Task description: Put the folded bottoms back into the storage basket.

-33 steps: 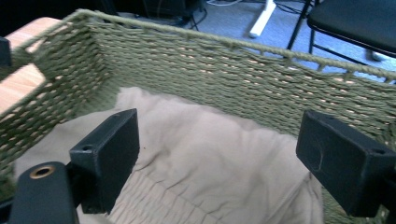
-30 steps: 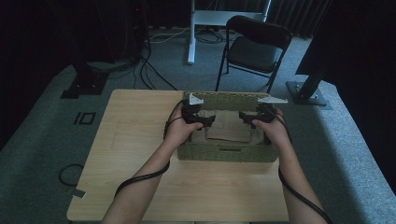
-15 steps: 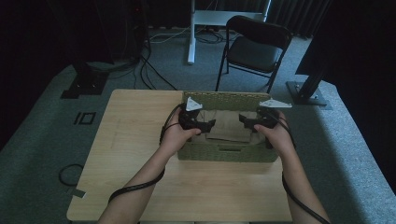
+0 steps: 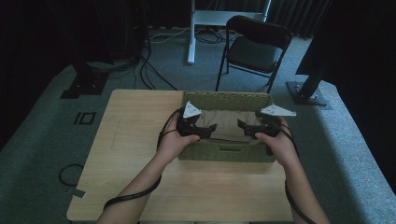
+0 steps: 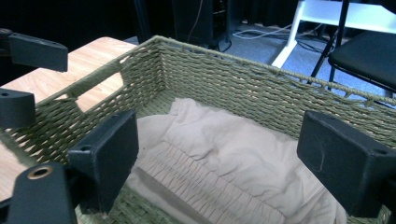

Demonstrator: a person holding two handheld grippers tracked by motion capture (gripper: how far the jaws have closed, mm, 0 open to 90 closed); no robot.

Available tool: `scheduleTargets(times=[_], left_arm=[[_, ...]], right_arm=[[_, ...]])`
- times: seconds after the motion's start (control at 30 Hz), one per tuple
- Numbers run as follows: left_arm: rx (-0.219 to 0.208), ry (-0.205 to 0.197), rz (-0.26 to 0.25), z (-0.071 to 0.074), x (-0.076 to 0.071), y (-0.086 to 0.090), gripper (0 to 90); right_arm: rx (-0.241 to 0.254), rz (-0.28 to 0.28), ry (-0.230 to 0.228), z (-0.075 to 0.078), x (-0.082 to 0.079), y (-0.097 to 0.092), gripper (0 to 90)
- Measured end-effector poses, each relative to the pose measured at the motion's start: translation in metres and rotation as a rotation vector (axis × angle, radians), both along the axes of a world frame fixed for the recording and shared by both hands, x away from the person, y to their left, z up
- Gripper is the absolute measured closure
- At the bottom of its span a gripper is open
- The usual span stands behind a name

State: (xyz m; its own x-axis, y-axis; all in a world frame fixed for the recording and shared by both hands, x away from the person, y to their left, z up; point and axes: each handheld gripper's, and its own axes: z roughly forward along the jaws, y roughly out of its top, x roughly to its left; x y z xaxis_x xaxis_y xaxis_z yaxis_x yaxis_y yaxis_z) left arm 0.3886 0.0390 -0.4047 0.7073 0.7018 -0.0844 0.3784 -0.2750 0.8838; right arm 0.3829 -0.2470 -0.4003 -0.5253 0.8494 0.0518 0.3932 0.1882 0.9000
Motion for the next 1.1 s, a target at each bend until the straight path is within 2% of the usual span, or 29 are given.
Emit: scheduleTargets(times=[0.2,0.33,0.43,0.5,0.77,0.9,0.97,1.1], left_arm=[[-0.004,-0.004,-0.022,0.000,-0.014,0.004,20.1],[-0.035,-0.017,-0.021,0.001,-0.025,0.008,20.1],[-0.051,-0.027,-0.018,0.003,-0.032,0.011,20.1],[-0.042,-0.043,-0.021,0.003,-0.037,0.012,20.1],[-0.019,-0.043,-0.050,-0.007,-0.056,0.017,20.1],[-0.022,-0.042,-0.052,-0.011,-0.063,0.021,20.1],[-0.030,-0.039,-0.051,-0.016,-0.068,0.025,20.1],[-0.017,-0.040,-0.054,-0.024,-0.075,0.029,20.1]], right_arm=[[-0.003,0.028,-0.022,-0.001,-0.014,-0.001,12.5],[-0.039,0.037,-0.040,-0.002,-0.028,-0.002,12.3],[-0.040,0.050,-0.053,-0.004,-0.037,-0.003,12.3],[-0.038,0.054,-0.059,-0.007,-0.042,-0.003,12.3],[-0.022,0.076,-0.058,-0.016,-0.060,-0.004,12.3],[-0.022,0.072,-0.058,-0.020,-0.066,-0.004,12.3],[-0.021,0.071,-0.046,-0.026,-0.069,-0.004,12.3],[-0.015,0.080,-0.034,-0.034,-0.075,-0.004,12.3]])
